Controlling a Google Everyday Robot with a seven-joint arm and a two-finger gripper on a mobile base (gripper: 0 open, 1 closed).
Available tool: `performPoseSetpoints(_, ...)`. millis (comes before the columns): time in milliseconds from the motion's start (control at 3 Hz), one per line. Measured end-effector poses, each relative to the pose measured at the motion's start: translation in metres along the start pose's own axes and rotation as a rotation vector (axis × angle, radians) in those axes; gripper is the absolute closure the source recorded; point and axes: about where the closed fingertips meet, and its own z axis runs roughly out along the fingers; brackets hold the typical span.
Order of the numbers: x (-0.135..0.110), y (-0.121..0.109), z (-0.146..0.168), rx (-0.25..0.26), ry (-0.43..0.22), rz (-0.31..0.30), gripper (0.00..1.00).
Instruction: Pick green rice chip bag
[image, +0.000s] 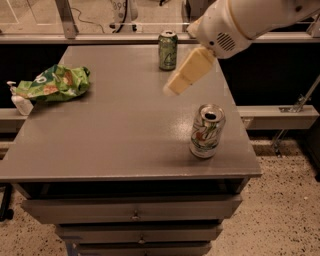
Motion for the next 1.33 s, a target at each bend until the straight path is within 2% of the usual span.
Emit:
performPoseSetpoints(333, -0.029, 0.016, 0.046, -0.012, -0.135, 0.013, 0.00)
performPoseSetpoints(667, -0.048, 0.002, 0.047, 0.056, -0.188, 0.011, 0.00)
performPoseSetpoints(1000, -0.051, 0.003, 0.046, 0.047, -0.196, 0.005, 0.00)
performPoseSetpoints(1333, -0.059, 0.009, 0.079, -0.017, -0.269, -0.012, 0.00)
